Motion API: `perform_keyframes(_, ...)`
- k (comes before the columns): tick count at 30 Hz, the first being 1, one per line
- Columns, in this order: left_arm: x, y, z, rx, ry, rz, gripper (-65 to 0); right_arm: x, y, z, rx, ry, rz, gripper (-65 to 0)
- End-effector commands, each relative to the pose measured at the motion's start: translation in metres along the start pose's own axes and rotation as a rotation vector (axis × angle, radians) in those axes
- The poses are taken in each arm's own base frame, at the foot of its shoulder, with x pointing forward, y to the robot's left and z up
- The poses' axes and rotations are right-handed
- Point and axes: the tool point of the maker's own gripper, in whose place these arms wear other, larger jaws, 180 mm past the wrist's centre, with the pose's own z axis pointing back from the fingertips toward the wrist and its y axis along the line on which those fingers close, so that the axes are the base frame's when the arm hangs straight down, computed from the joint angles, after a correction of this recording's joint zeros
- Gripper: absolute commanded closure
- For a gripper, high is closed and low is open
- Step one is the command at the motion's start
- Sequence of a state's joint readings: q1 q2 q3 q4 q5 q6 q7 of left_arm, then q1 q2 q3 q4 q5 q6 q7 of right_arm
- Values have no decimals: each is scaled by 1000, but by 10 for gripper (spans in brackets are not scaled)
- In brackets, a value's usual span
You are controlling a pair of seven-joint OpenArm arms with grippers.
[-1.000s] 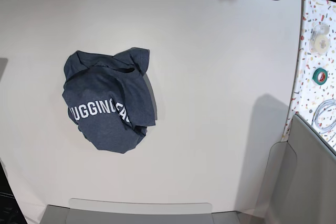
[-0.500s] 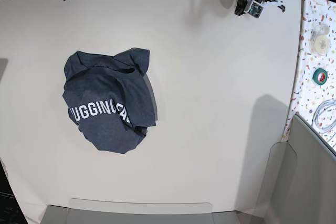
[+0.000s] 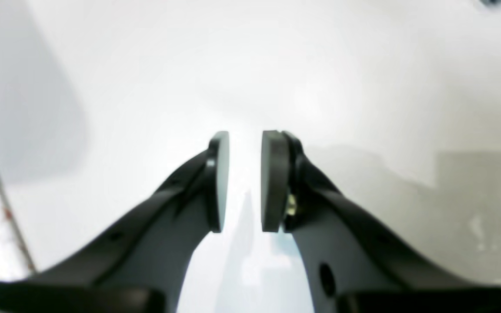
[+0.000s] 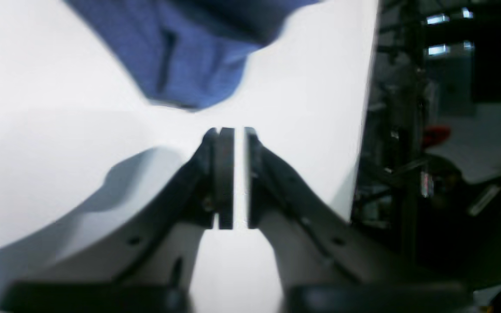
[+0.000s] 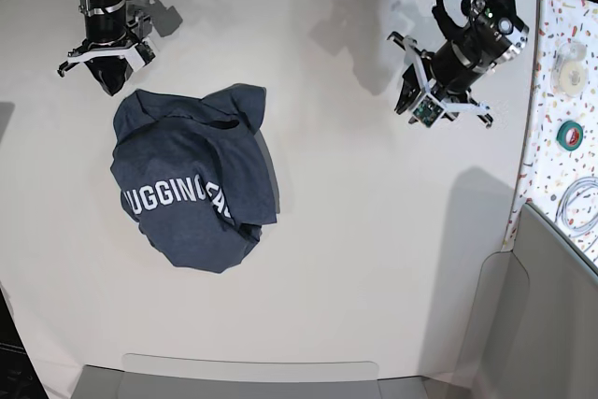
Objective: Layout the t-shirt on the table in an organized manner, then fold the t-shirt properly
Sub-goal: 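Move both grippers down toward the crumpled navy t-shirt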
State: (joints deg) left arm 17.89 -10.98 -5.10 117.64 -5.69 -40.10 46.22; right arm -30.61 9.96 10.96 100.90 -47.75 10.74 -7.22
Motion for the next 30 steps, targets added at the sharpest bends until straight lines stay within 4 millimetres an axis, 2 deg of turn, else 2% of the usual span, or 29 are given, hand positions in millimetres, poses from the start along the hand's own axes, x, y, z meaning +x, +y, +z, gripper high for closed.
perform_keyframes(1, 7, 1, 1, 1, -17, -8, -133, 4, -13, -5, -41, -17, 15, -87)
perform_keyframes(6, 16, -1, -4, -11, -31, -26, -133, 1, -21, -24, -46, -24, 49, -173)
perform_keyframes(10, 16, -10, -8, -39, -29, -30, -133, 6, -20, -33, -28, -52, 89, -179)
perform_keyframes(15, 16, -13, -9, -49, -28, -27, -133, 18, -8, -36, 9, -91, 116, -179)
perform_keyframes(19, 15, -14, -9, -50, -26, -25, -133, 19, 5, -29, 48, -103, 144, -179)
perform_keyframes(30, 12, -15, -9, -50, -18, -18, -133, 6, 4, -1, 156, -120, 273, -180)
